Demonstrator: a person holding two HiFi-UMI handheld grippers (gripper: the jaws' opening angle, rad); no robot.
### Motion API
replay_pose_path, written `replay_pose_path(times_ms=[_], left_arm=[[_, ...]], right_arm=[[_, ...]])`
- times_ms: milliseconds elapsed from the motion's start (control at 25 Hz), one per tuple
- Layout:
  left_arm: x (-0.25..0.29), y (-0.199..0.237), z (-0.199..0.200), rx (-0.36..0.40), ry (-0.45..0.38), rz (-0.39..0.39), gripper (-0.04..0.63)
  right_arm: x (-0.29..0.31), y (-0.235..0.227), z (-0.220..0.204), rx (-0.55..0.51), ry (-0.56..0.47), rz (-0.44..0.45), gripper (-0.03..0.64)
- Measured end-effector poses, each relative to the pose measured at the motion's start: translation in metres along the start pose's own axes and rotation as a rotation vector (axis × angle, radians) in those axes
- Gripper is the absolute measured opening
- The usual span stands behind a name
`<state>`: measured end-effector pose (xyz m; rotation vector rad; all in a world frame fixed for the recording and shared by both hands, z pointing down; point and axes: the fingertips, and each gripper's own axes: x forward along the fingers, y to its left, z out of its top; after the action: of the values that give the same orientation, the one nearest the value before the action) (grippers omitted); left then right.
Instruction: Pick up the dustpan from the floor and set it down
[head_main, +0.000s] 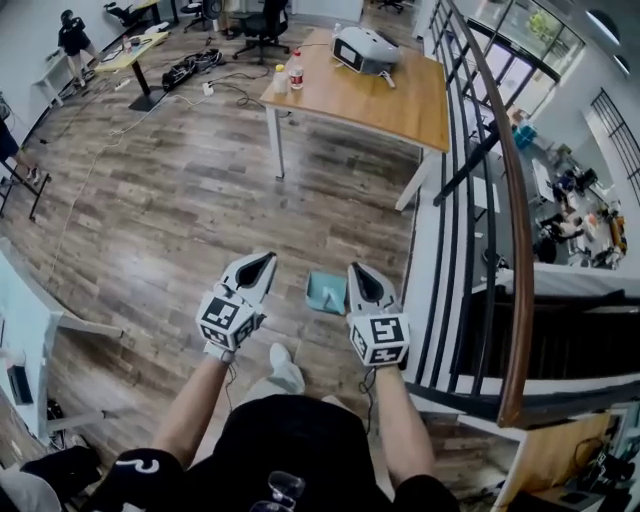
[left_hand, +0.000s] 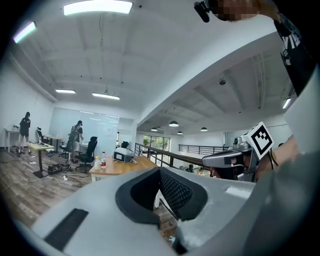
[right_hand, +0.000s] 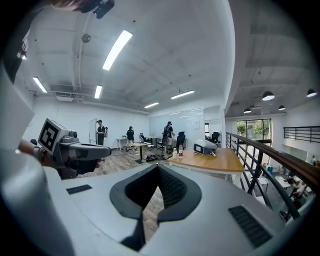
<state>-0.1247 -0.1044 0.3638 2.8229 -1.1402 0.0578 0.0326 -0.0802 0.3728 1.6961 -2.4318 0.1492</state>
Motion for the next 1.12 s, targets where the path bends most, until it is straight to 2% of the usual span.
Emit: replay_pose_path(times_ms=[240,440,800,1120], left_arm=[[0.015,0.027,-0.004,-0.022,0.007,-0.029,-0.003],[0.029,0.031,-0.006,-0.032,0.015,-0.033,-0.003],[0.046,0.003,-0.017,-0.037,0.046,-0.008,-0.003],[0.076,-0.036,-0.036,-0.051,0.077,0.021,-0.003]], right_arm=[[0.029,0.002,0.004,0.008,0.005,-0.017,-0.006],[0.038,-0.004,-0.002,0.019,0.014,-0.016,-0.006],[0.032,-0.028,-0.008,0.026,0.019,0.026,-0.006],[0.021,-0.068,-0.025,0.028,0.053,0.074,-0.006]])
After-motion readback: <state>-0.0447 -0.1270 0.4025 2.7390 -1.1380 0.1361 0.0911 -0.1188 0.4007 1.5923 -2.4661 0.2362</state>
